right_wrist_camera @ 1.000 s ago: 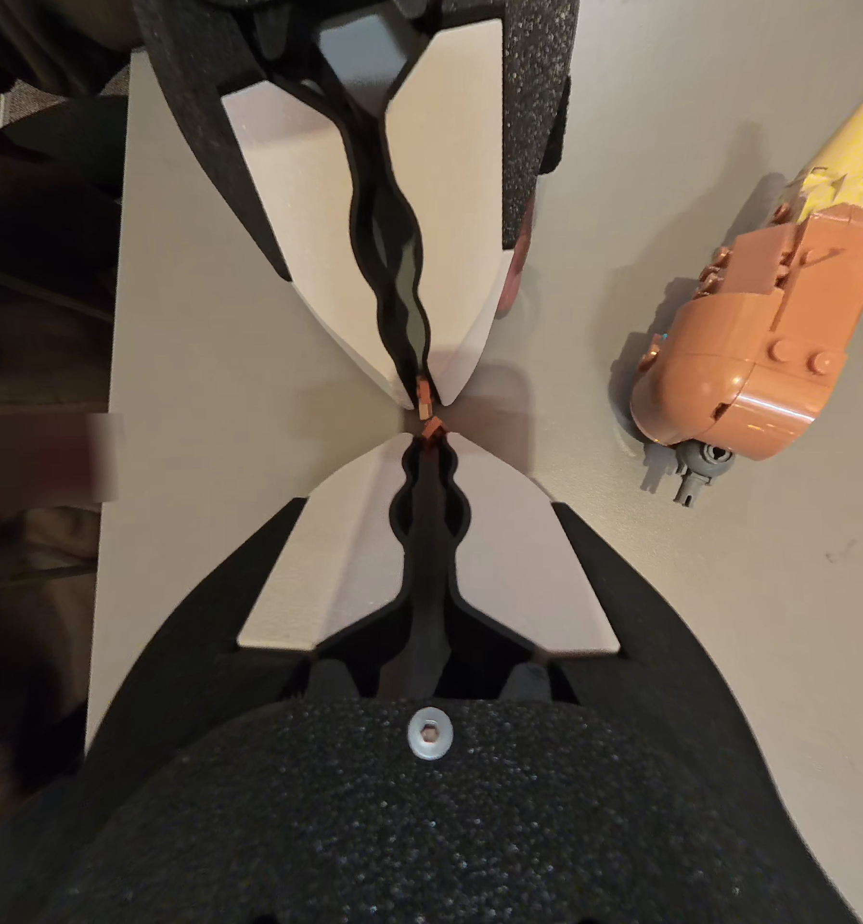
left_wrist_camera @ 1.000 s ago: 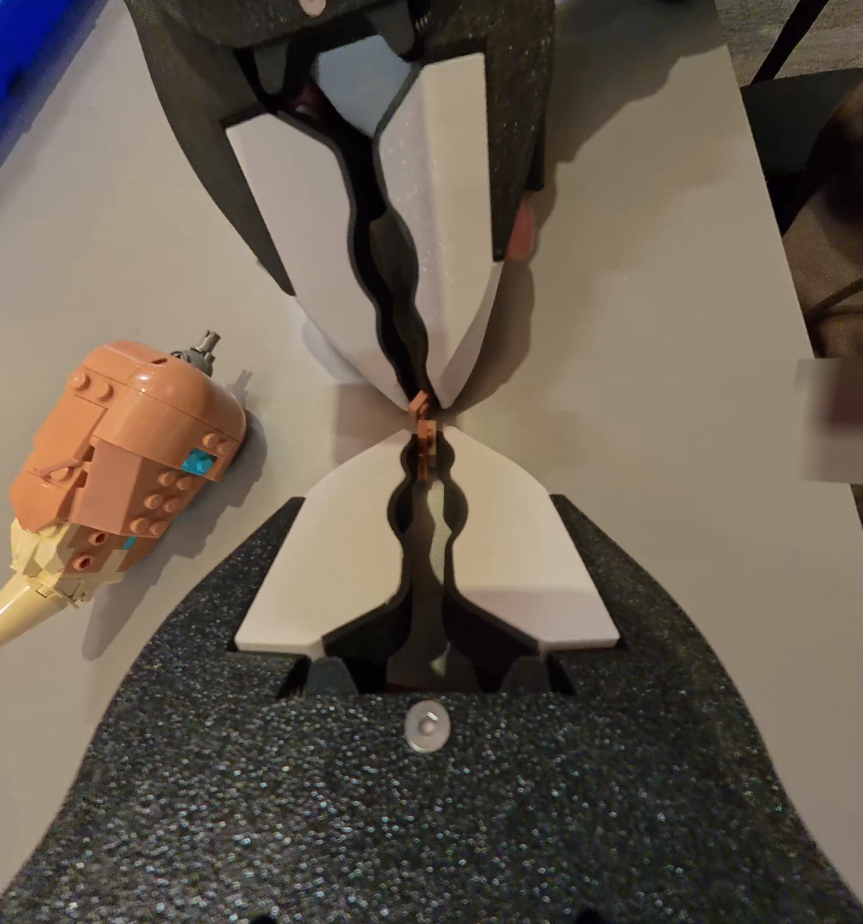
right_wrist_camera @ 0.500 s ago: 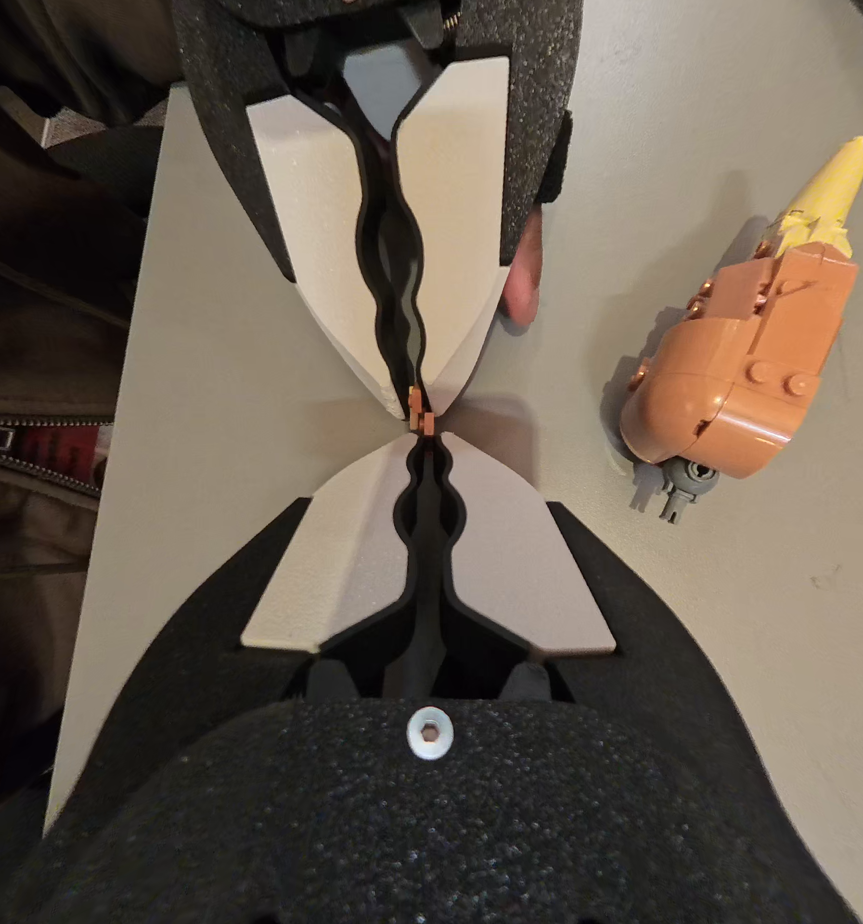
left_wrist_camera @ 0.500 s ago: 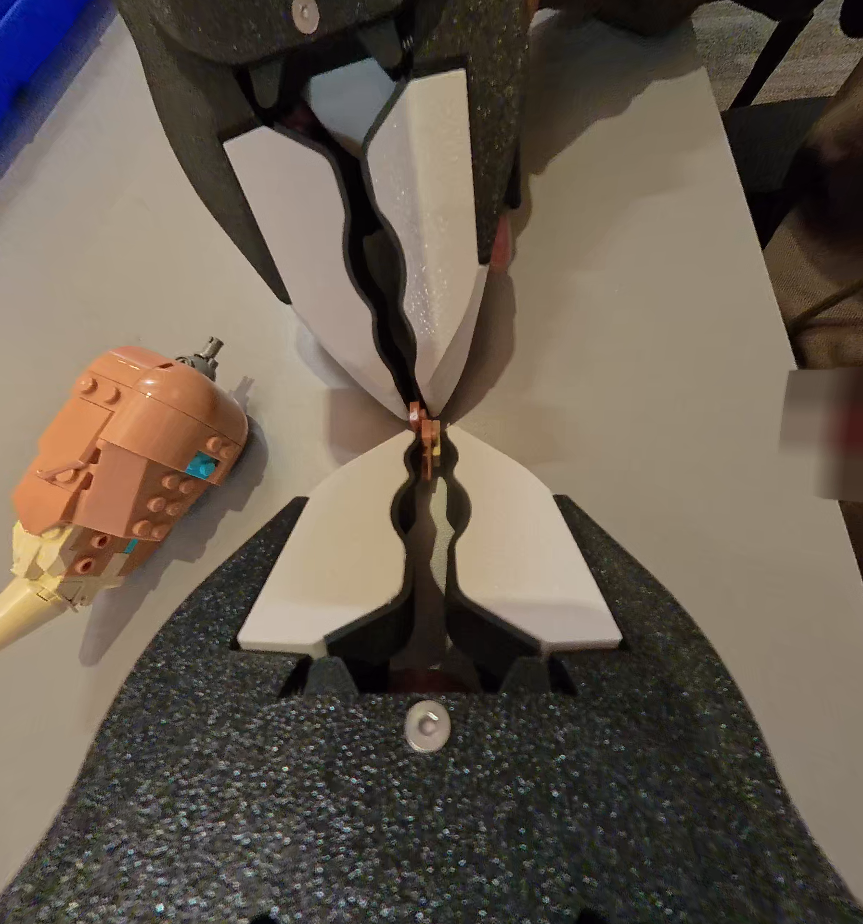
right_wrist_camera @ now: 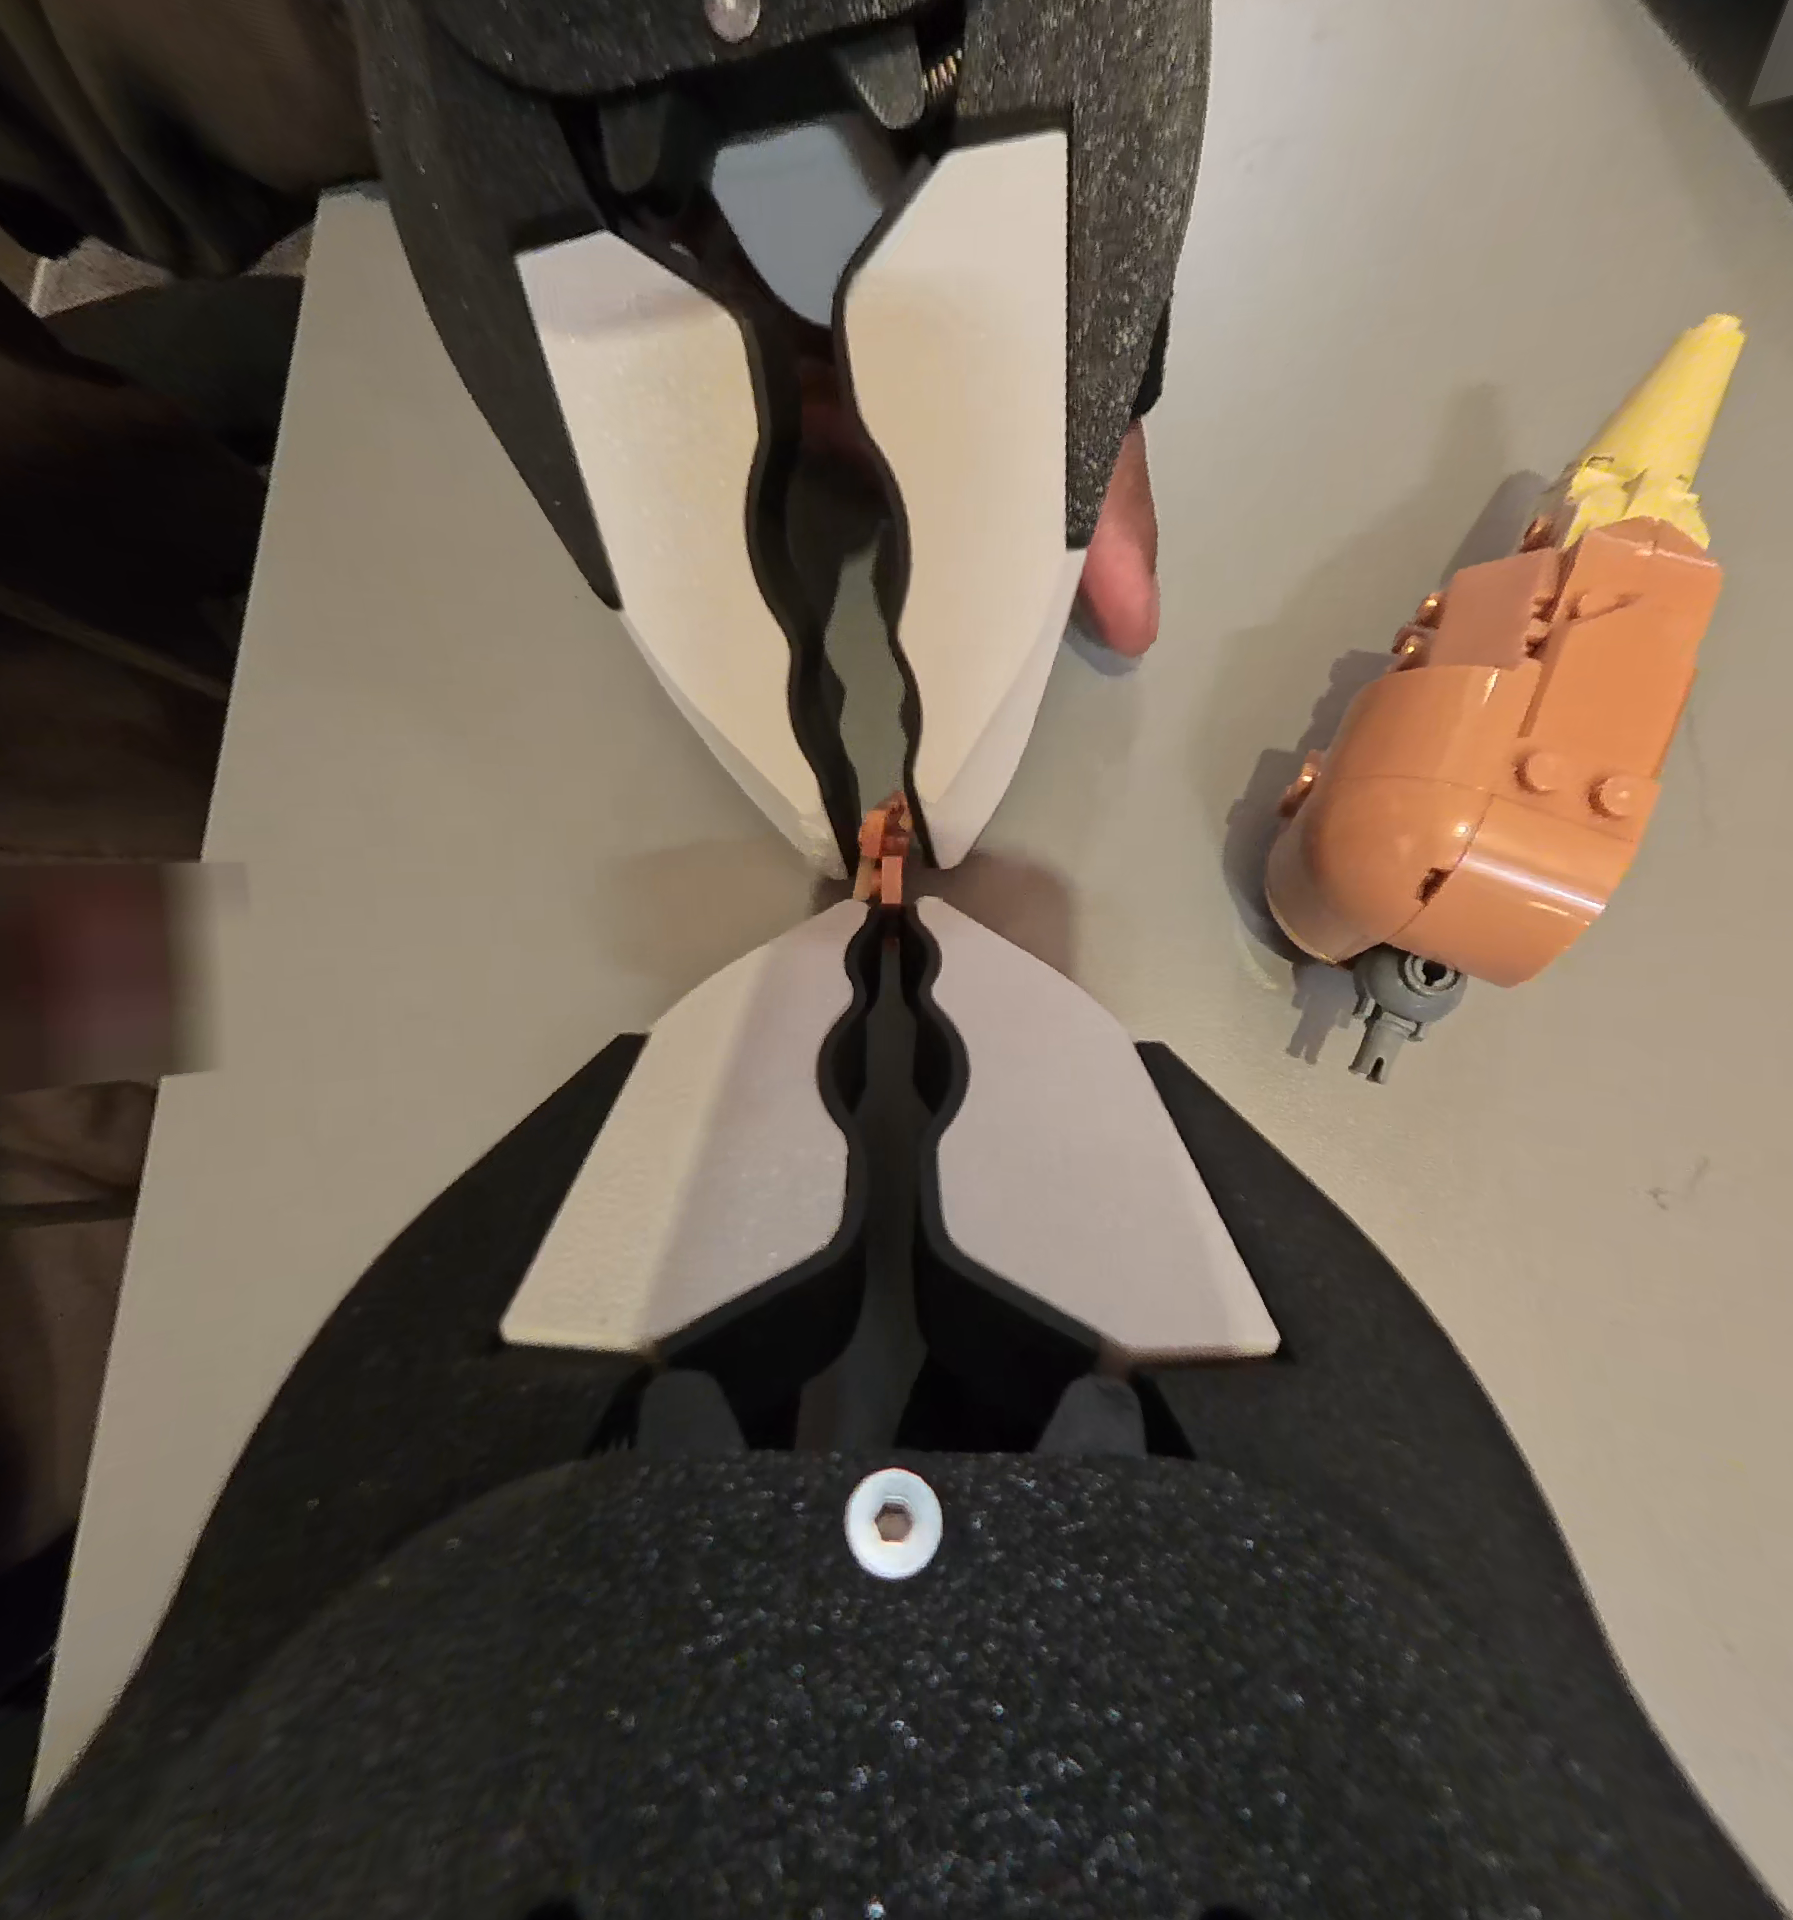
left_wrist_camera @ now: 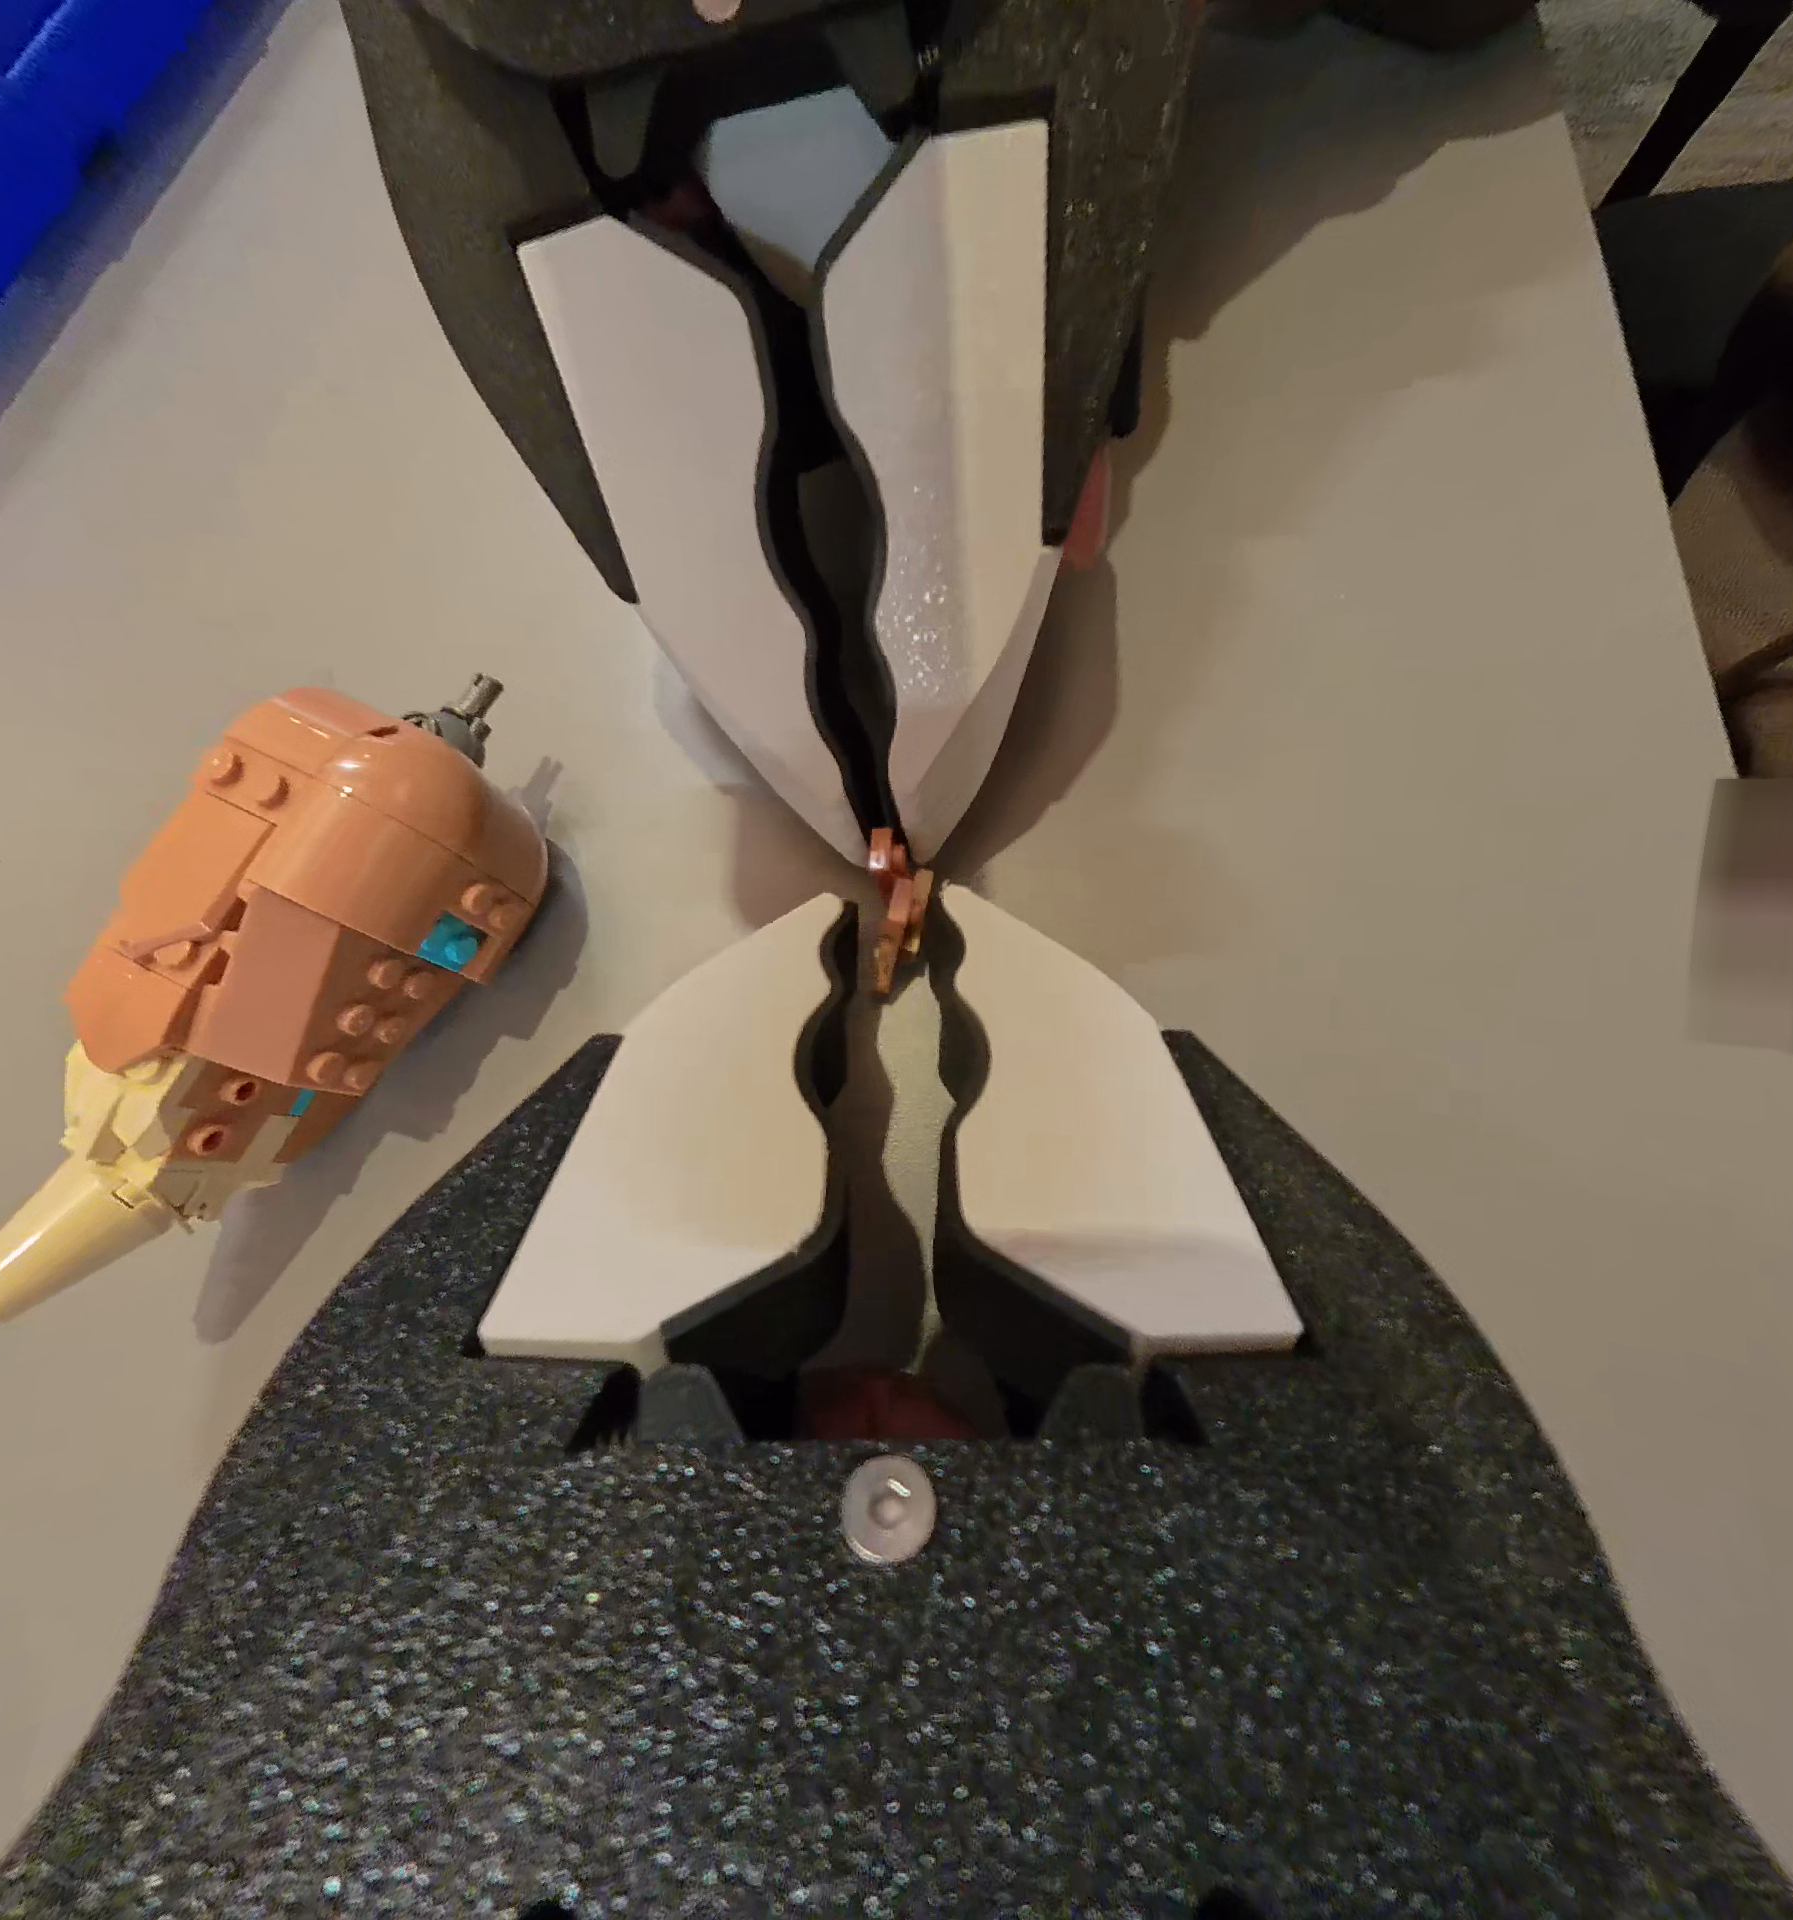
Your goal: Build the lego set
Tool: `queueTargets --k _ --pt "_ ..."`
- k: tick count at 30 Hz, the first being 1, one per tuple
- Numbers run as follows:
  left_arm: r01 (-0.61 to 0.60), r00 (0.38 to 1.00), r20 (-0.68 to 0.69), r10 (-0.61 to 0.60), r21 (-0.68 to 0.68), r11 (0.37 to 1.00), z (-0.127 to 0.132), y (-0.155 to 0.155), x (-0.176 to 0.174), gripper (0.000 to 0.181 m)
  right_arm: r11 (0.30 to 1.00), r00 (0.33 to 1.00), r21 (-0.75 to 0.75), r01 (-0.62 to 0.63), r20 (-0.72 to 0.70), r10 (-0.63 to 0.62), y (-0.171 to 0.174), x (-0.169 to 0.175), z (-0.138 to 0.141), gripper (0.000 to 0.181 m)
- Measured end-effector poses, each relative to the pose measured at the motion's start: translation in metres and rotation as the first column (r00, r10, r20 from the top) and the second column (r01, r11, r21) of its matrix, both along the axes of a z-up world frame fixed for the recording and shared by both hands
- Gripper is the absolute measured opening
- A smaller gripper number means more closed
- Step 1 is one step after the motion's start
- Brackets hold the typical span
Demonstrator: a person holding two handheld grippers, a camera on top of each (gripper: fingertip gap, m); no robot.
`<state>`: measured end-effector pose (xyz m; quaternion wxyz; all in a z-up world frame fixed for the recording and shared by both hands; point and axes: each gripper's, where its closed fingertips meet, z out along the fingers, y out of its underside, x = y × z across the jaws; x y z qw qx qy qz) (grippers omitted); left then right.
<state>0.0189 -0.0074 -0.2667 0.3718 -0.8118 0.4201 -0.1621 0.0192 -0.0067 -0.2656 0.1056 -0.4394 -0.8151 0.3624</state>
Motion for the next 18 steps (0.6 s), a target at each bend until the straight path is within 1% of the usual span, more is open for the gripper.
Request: queueTargets --k 4,13,18 --pt "-0.007 1.0 -0.002 0.007 0.003 1.0 0.0001 0.0006 -0.0007 0.014 1.0 1.0 0.013 0.0 -0.006 0.0 0.0001 -0.0009 0.0002 0.003" --pt "-0.01 1.0 0.006 0.01 -0.004 1.0 0.0008 0.0004 -0.0012 0.009 1.0 1.0 0.027 0.002 -0.018 -0.002 0.0011 -0.0028 -0.0002 0.003" --pt "-0.007 1.0 0.006 0.007 -0.005 1.0 0.0006 0.0002 -0.0009 0.01 0.998 1.0 0.065 -0.012 -0.019 0.014 -0.0001 -0.0029 -0.003 0.003"
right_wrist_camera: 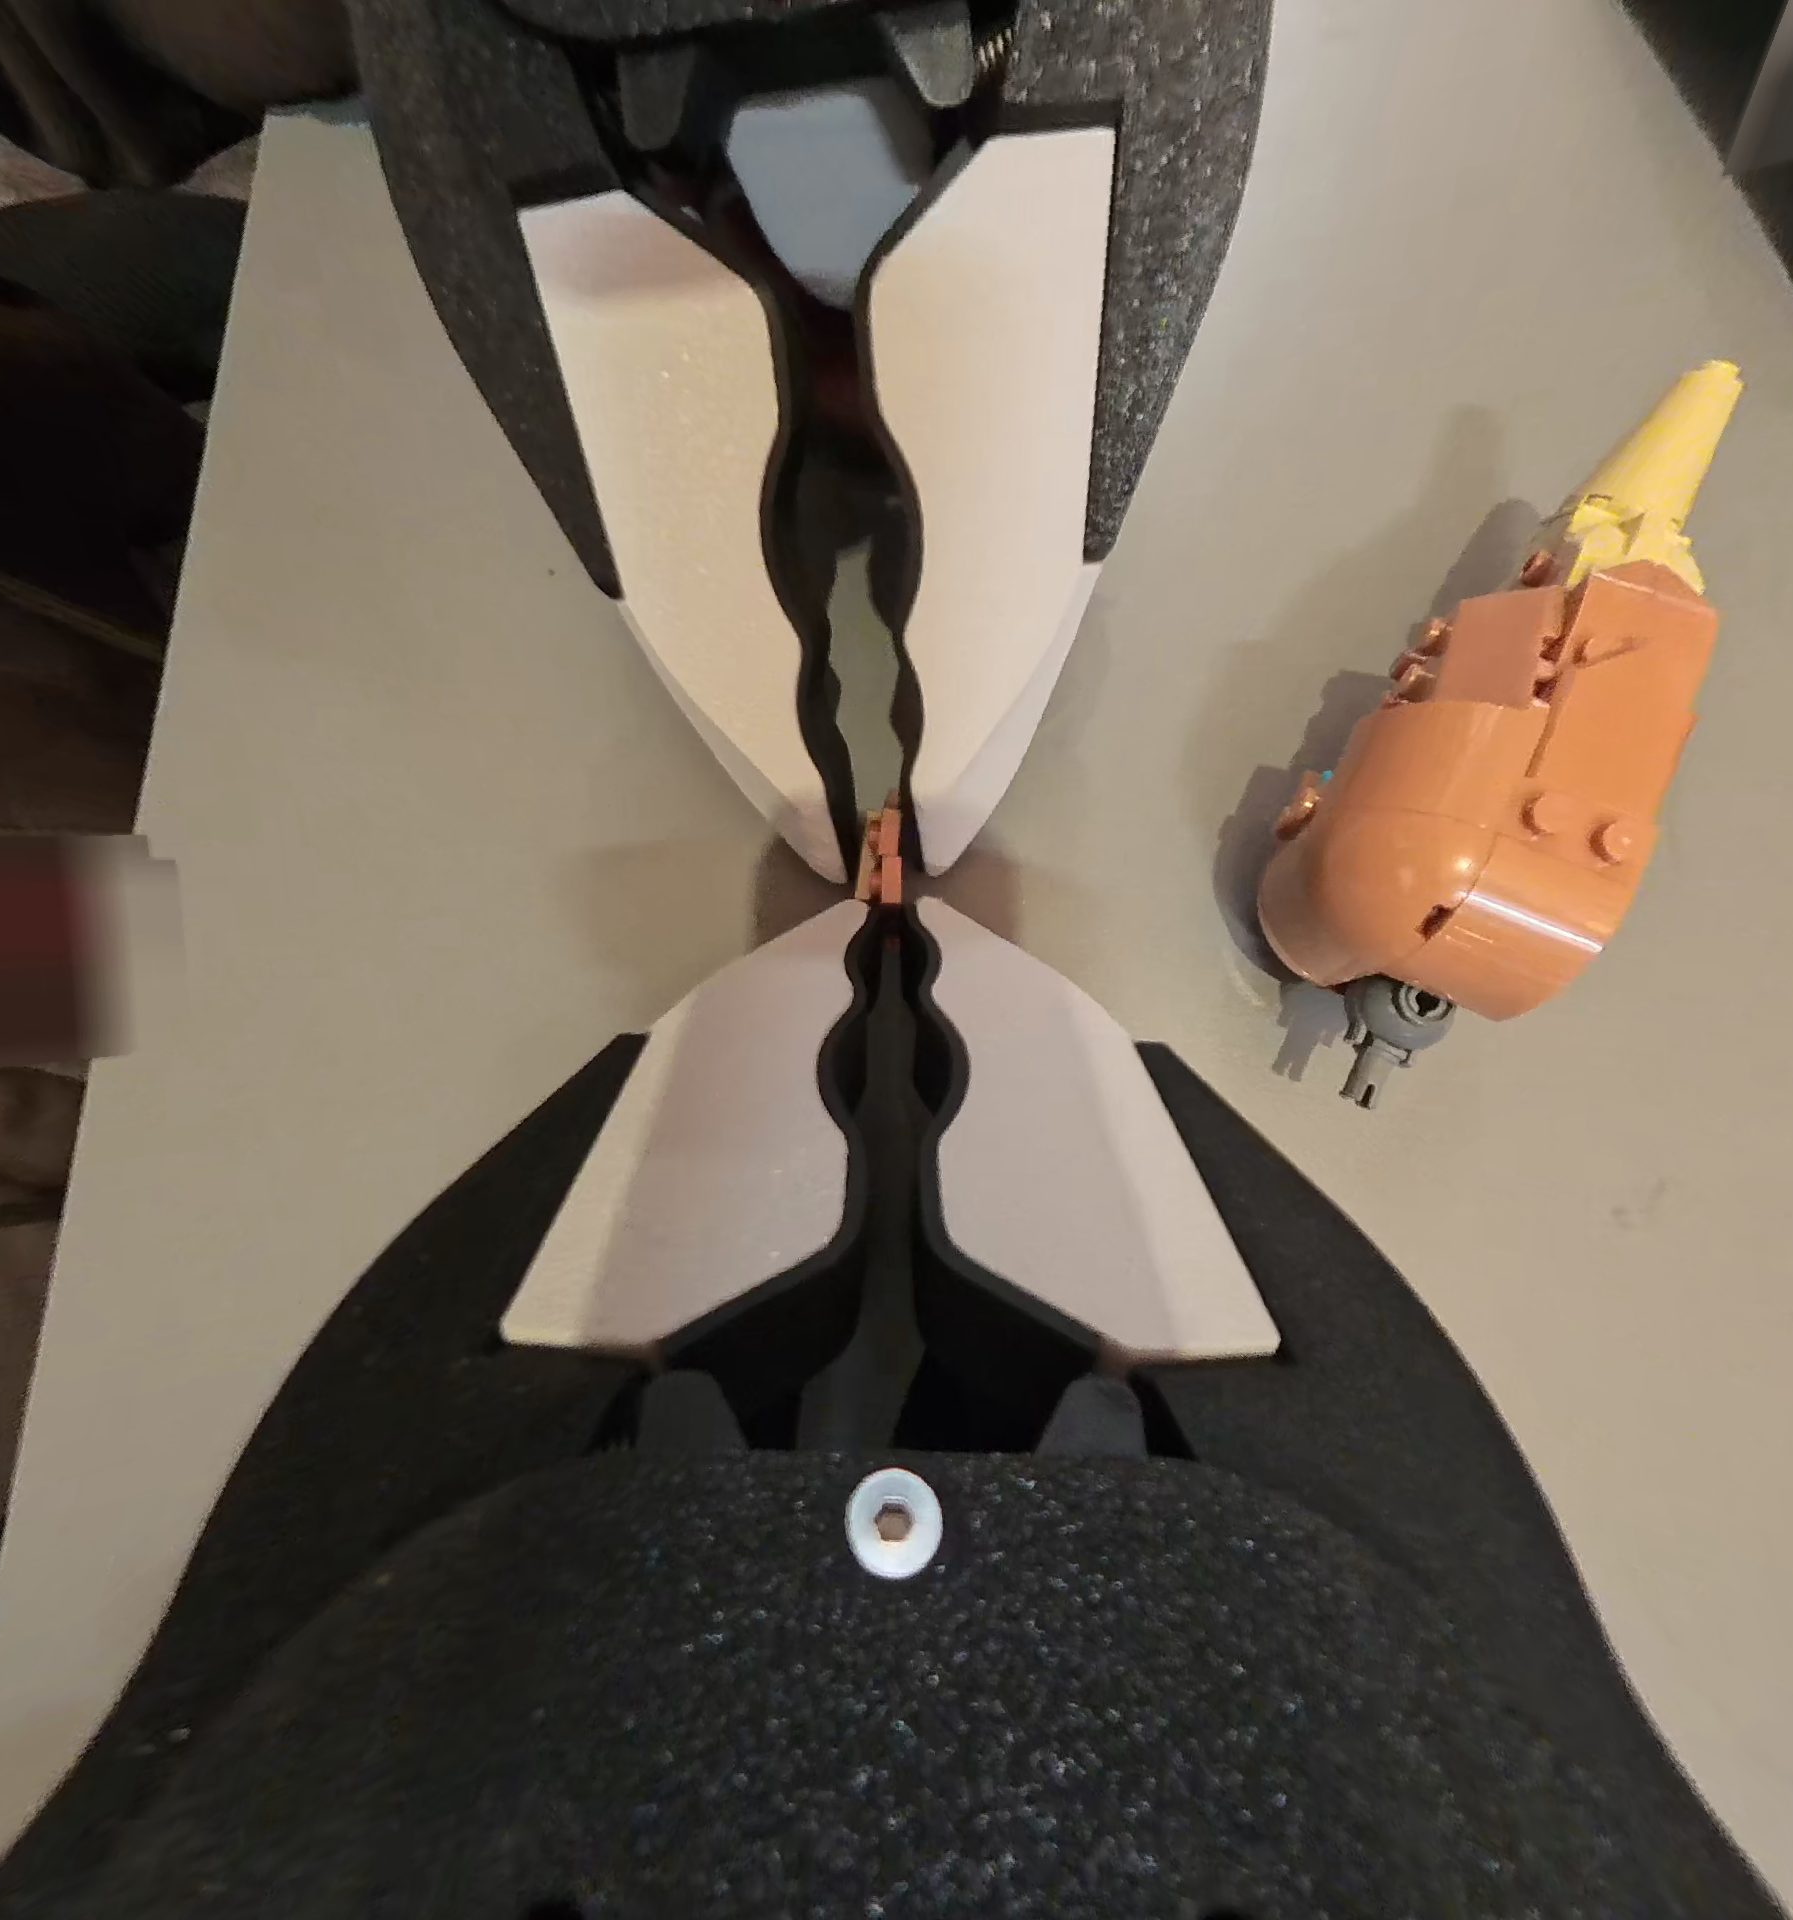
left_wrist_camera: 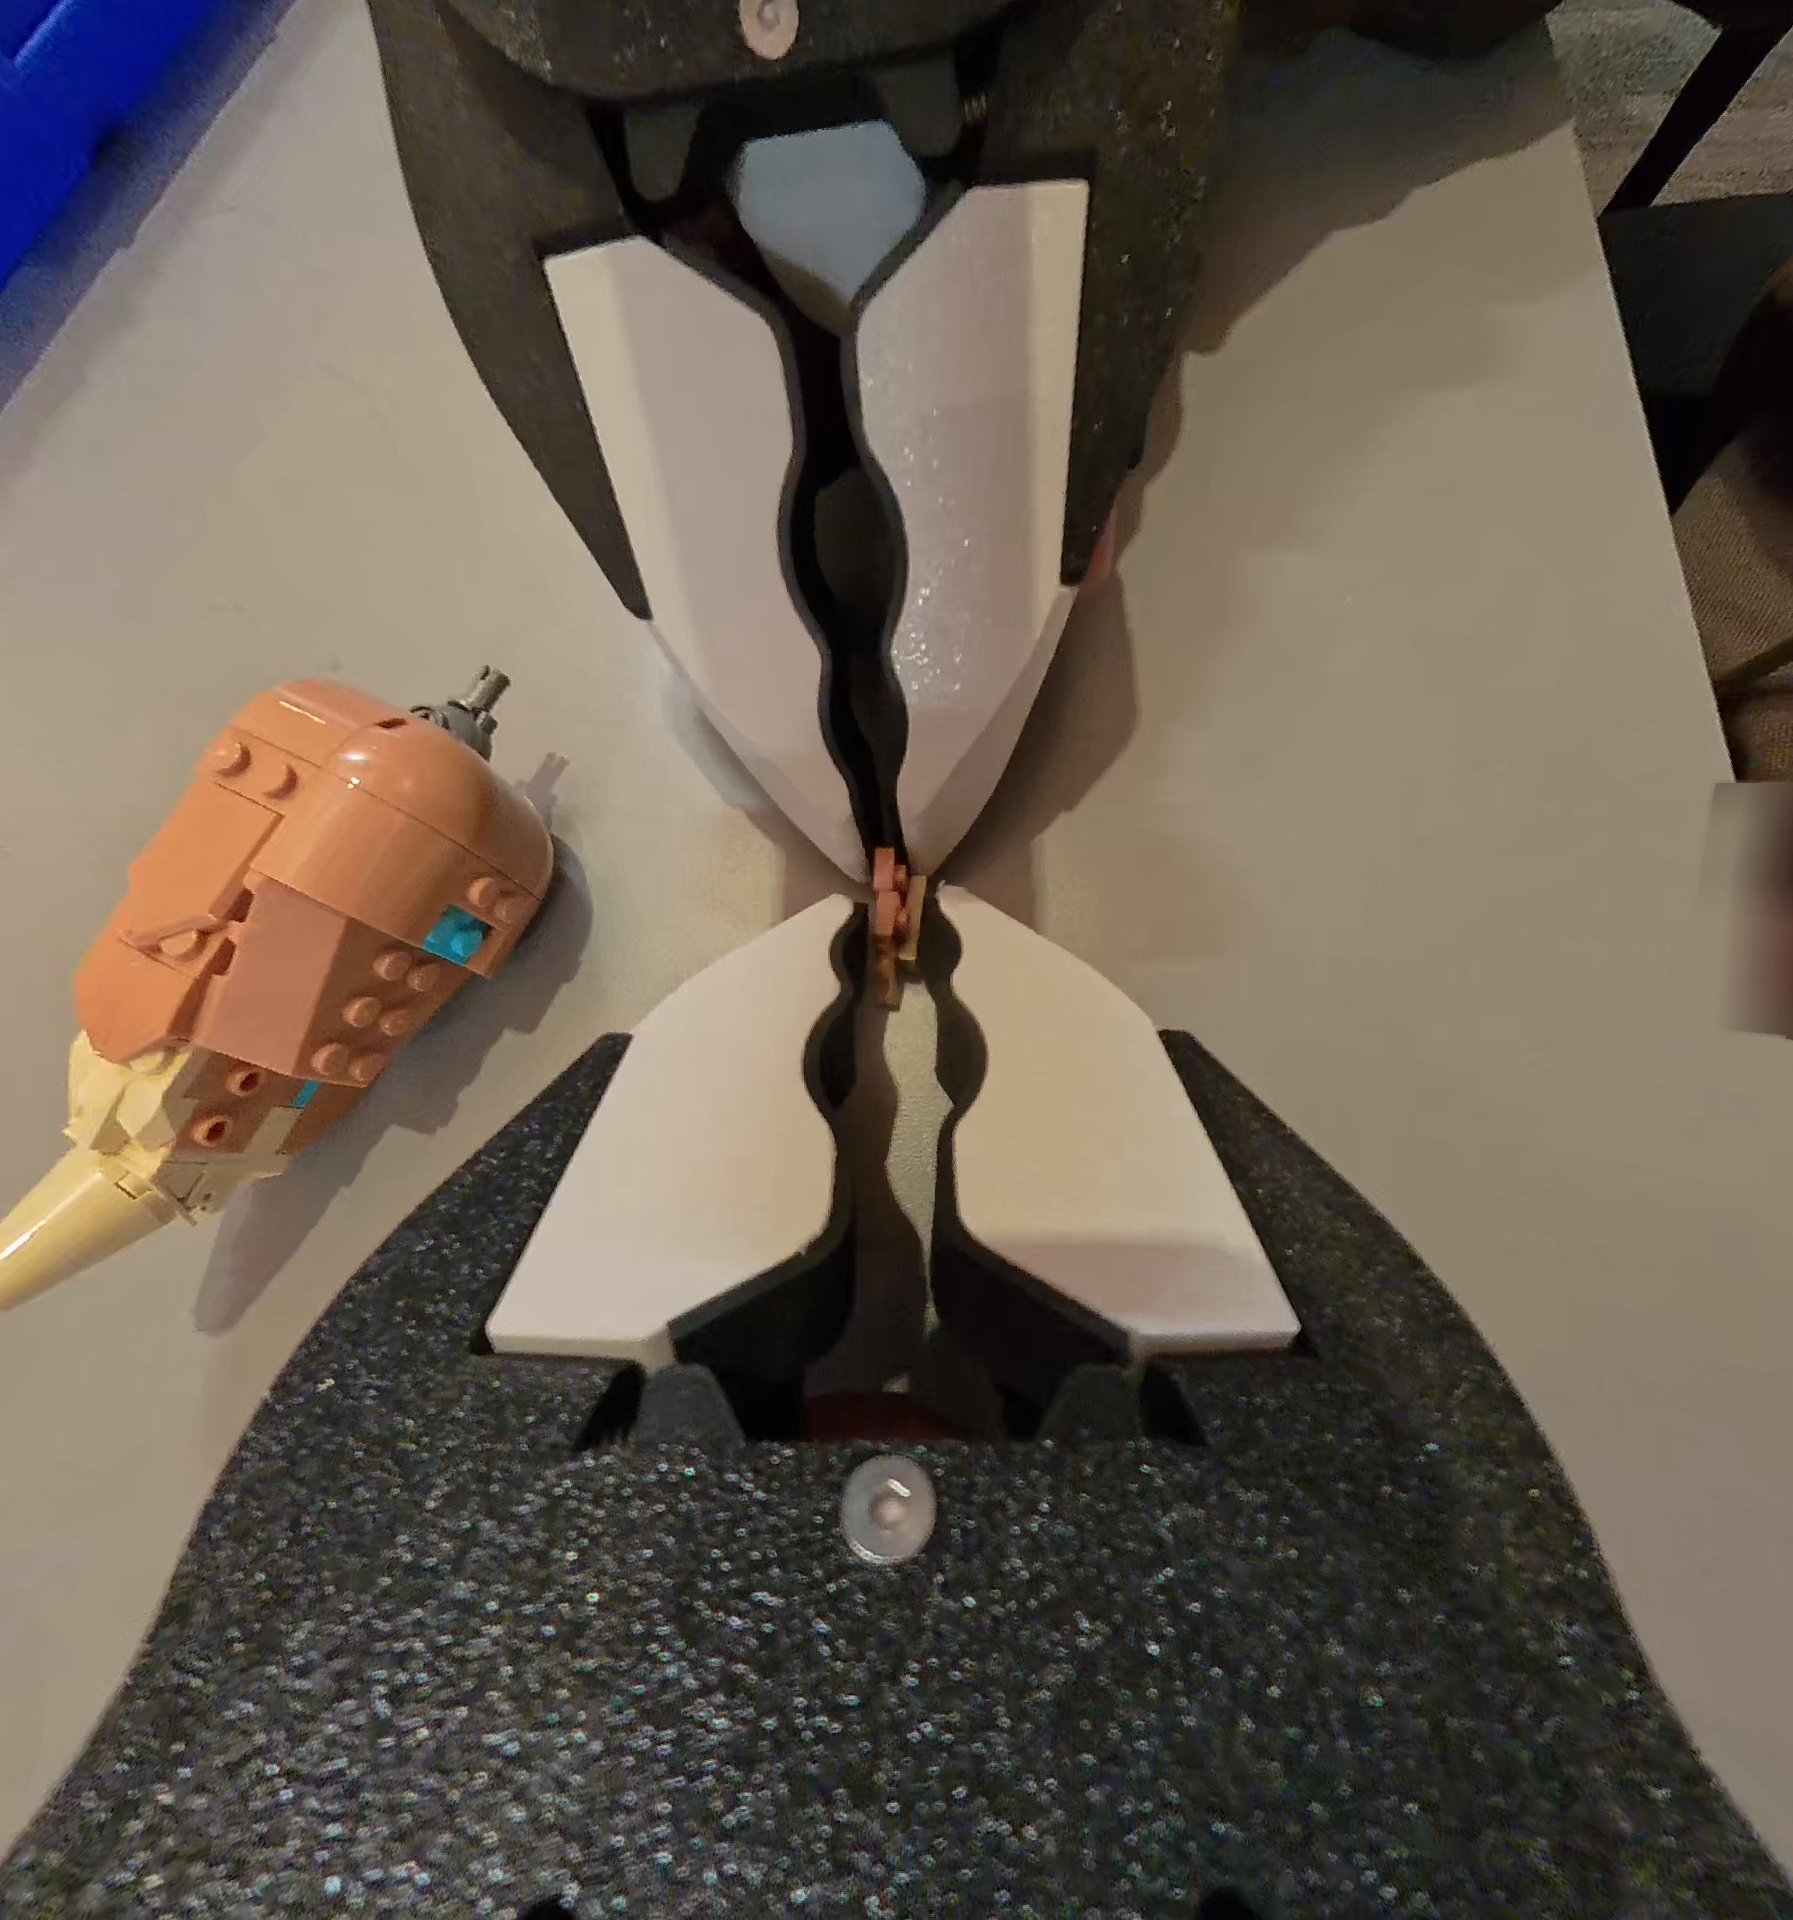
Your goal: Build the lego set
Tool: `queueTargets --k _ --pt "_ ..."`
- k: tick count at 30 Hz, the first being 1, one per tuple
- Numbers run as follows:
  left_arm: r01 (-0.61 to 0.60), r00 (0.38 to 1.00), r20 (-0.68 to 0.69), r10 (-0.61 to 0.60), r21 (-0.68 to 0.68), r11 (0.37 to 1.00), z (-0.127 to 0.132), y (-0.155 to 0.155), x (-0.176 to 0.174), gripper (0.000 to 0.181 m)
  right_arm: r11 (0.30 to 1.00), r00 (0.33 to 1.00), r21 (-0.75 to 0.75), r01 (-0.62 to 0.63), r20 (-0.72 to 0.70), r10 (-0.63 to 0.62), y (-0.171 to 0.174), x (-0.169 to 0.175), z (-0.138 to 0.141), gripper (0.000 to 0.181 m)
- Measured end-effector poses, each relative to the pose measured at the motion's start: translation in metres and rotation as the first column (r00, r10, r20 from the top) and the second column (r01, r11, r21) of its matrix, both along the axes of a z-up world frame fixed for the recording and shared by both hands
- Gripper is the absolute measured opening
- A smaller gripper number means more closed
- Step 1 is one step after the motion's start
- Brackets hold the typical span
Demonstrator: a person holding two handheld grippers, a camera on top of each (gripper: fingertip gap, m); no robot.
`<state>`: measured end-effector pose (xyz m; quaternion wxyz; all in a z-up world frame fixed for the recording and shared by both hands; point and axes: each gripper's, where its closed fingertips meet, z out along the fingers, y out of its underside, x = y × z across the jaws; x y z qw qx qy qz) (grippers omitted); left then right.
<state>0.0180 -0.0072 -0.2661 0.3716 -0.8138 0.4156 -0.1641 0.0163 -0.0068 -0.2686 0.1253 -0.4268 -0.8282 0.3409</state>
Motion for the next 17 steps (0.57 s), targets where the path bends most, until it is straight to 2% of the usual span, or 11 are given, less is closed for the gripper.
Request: queueTargets --k 6,17 --pt "0.019 1.0 -0.012 -0.018 0.033 0.999 0.001 0.0 0.001 0.008 1.0 1.0 -0.012 -0.003 0.013 0.003 0.0 0.0 0.001 0.003" --pt "0.008 0.999 0.049 -0.011 0.06 0.998 0.011 0.003 -0.002 0.008 0.999 0.999 -0.031 -0.008 0.032 0.009 0.002 -0.003 0.01 0.003"
